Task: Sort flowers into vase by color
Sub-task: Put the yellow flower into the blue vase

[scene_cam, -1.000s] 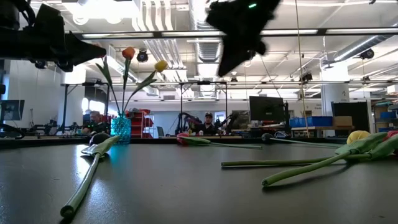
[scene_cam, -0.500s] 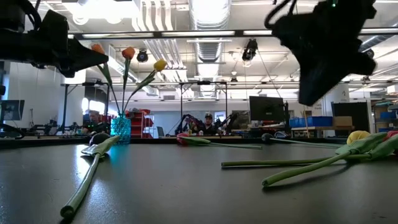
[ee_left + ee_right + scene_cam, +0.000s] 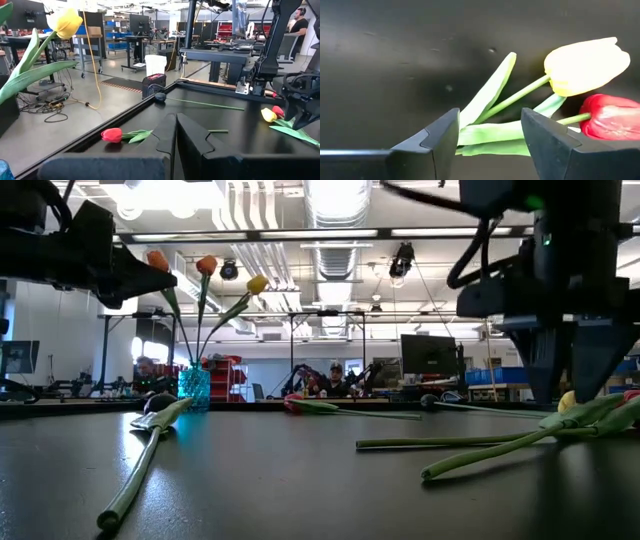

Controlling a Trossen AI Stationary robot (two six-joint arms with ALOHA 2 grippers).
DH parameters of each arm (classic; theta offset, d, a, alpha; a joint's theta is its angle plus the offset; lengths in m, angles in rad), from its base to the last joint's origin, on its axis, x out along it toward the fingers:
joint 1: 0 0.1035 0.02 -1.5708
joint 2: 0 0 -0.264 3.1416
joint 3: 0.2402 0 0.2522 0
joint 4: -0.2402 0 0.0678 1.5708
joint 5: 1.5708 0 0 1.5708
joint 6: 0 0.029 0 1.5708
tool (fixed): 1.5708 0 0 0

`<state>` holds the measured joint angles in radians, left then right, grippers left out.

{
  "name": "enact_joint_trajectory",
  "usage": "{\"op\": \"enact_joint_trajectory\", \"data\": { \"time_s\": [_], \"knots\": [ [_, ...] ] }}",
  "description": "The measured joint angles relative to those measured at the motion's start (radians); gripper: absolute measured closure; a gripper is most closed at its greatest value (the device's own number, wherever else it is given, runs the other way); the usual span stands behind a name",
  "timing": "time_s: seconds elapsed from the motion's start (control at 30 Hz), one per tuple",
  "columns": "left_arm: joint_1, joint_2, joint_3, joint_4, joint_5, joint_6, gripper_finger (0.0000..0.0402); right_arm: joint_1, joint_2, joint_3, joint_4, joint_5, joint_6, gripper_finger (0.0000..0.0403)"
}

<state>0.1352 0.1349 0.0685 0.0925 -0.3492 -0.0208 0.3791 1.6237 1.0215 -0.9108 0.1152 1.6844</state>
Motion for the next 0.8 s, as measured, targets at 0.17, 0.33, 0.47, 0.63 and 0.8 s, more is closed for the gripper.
{"op": "enact_joint_trajectory", "data": {
  "time_s": [0.17, 0.33, 0.47, 0.63, 0.8],
  "knots": [
    [0.000, 0.001, 0.000, 0.005, 0.000, 0.001, 0.0402, -0.025, 0.031, -0.006, 0.003, -0.013, -0.036, 0.0218],
    [0.000, 0.003, 0.000, 0.005, 0.000, 0.002, 0.0402, -0.063, 0.043, -0.009, 0.008, -0.005, -0.148, 0.0265],
    [0.000, 0.003, 0.000, 0.005, 0.000, 0.002, 0.0402, -0.094, 0.038, -0.001, 0.007, 0.050, -0.264, 0.0316],
    [0.000, 0.003, 0.000, 0.006, 0.000, 0.003, 0.0402, -0.118, 0.013, 0.076, 0.001, 0.146, -0.415, 0.0373],
    [0.000, 0.007, 0.000, 0.007, 0.000, 0.004, 0.0402, -0.118, 0.000, 0.182, -0.042, 0.241, -0.547, 0.0387]
  ]
}}
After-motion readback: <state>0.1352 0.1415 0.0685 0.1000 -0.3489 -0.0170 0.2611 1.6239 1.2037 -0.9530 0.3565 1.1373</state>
